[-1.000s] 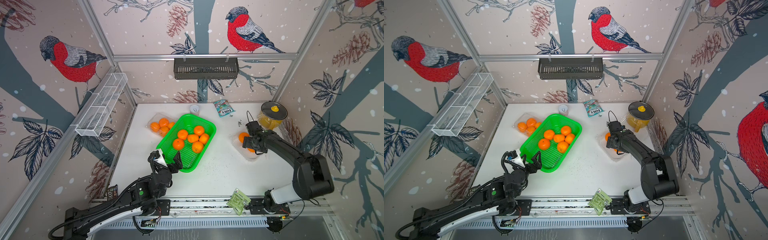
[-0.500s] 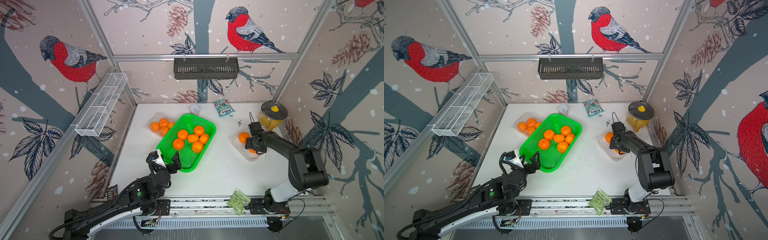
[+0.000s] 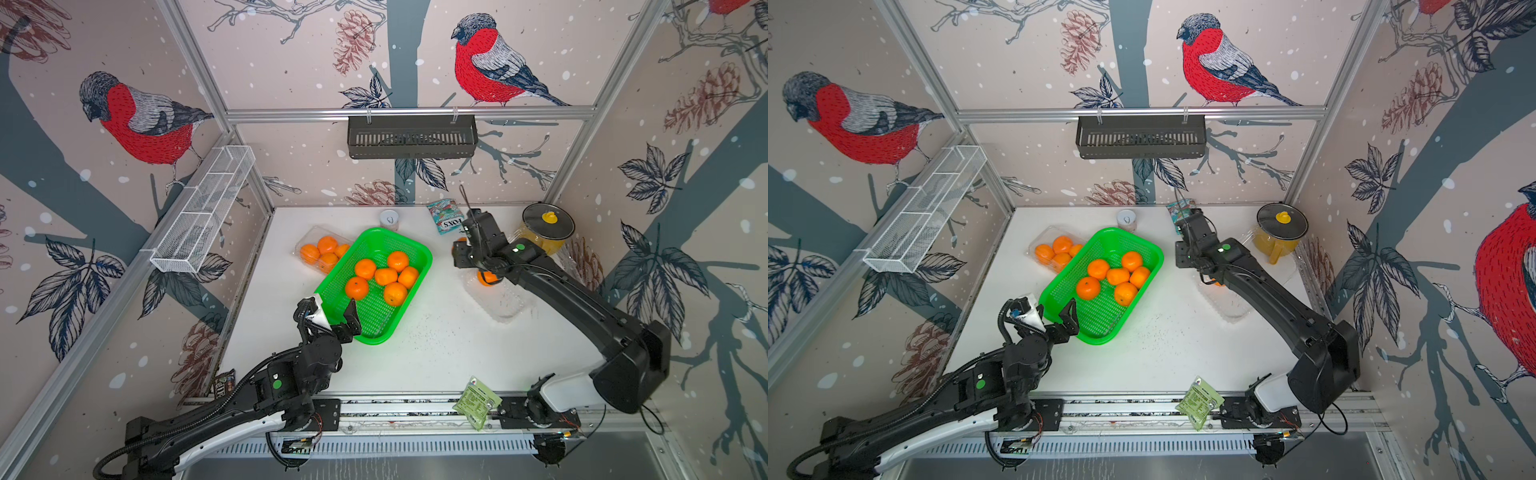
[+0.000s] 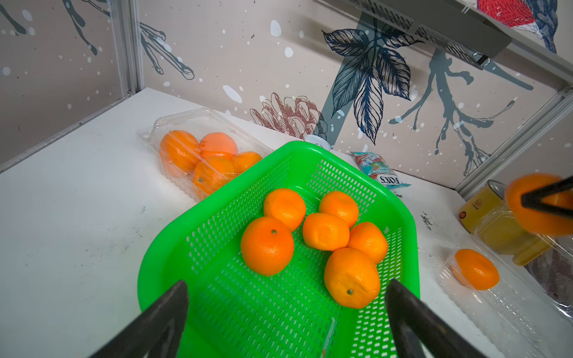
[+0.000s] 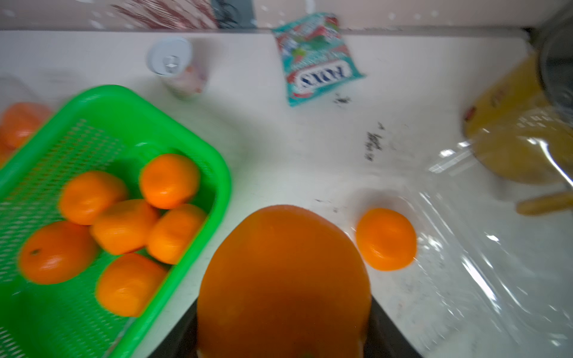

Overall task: Take oranges out of containers
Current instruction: Place the orange in the basket, then pick up the orange from the packing box.

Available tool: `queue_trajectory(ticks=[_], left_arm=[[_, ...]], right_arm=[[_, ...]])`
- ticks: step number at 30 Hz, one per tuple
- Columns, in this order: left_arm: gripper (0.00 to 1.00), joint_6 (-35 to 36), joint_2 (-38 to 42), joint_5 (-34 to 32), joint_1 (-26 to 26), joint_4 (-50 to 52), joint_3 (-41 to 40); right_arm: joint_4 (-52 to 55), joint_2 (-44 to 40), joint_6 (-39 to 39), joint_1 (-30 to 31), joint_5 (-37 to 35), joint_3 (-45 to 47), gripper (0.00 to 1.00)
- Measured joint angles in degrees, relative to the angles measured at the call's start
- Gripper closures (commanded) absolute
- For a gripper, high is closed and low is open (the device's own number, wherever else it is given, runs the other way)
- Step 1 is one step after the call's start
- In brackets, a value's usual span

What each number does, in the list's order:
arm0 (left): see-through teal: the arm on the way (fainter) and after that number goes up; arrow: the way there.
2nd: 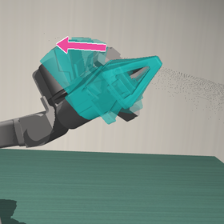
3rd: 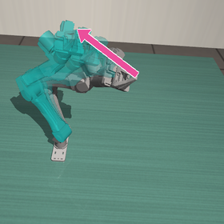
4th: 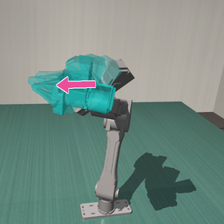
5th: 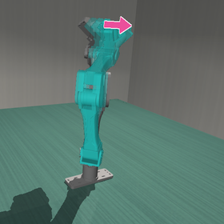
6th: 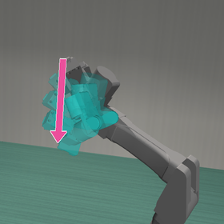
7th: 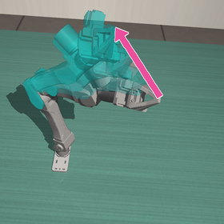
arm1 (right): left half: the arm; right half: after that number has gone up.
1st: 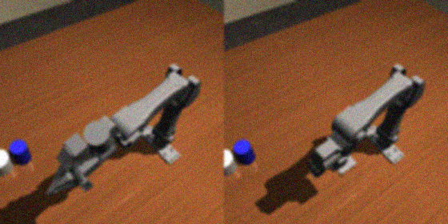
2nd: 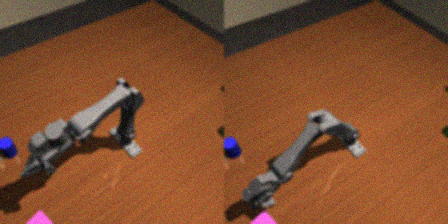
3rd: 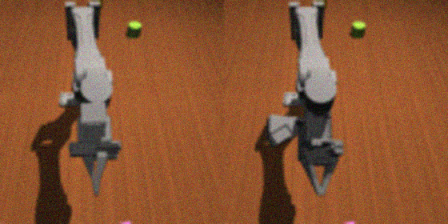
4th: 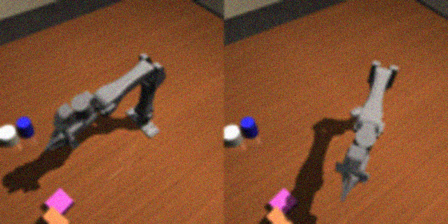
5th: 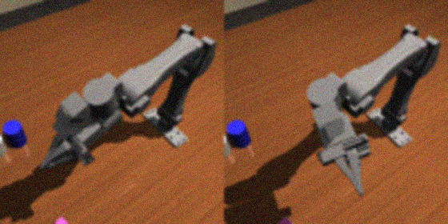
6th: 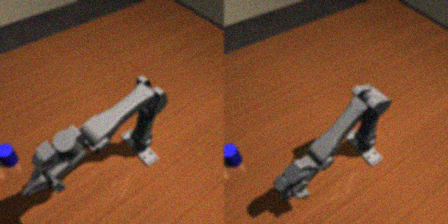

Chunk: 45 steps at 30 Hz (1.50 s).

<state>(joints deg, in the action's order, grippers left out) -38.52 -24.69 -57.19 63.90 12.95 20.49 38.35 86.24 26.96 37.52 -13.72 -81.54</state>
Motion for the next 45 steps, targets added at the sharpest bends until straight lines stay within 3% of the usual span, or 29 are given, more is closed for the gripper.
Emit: queue_trajectory(ticks=[6, 11, 13, 18, 21, 24, 28, 34, 37, 41, 45], left_arm=[[0.03, -0.68, -2.4, 1.22, -0.09, 0.28, 0.83], [0.03, -3.54, 1.68, 2.38, -0.09, 3.23, 0.83], [0.03, -4.52, 4.63, 2.54, -0.09, 4.55, 0.81], [0.04, -5.6, 10.88, 2.21, -0.09, 7.13, -0.33], [0.04, -6.05, 11.89, 1.77, -0.09, 7.43, -1.05], [0.04, -6.27, 11.02, 1.73, -0.09, 7.41, -1.57], [0.04, -6.43, 8.24, 1.86, -0.09, 7.1, -1.75], [0.03, -6.29, 4.81, 2.12, -0.09, 5.49, -2.14], [0.04, -5.97, 4.35, 2.14, -0.09, 4.2, -2.97], [0.04, -5.09, 4.22, 2.21, -0.09, 2.6, -3.56], [0.04, -4.94, 4.28, 2.34, -0.09, 2.34, -3.56]], right_arm=[[-2.25, 15.76, 1.49, 7.17, 5.9, -10.08, 0.51], [-3.15, 27.02, 3.06, 13.49, 10.71, -15.61, 0.46], [-3.45, 29.79, 3.34, 15.45, 12.35, -17.0, 0.4], [-3.61, 32.48, 4.61, 17.25, 13.64, -19.3, 0.1], [-1.55, 32.48, 4.55, 18.08, 13.14, -21.14, 0.0], [0.68, 30.12, 4.33, 18.05, 11.19, -21.81, 0.0], [2.62, 21.18, 4.46, 13.86, 5.97, -18.16, 0.0], [-0.66, -1.29, 10.51, -4.92, -0.68, 7.17, 0.0], [-4.02, -10.27, 13.51, -12.11, -0.59, 20.83, 0.0], [-8.09, -11.87, 17.66, -16.76, 0.22, 29.2, 0.01], [-11.37, -6.99, 19.41, -19.06, 1.86, 29.92, 0.01]])
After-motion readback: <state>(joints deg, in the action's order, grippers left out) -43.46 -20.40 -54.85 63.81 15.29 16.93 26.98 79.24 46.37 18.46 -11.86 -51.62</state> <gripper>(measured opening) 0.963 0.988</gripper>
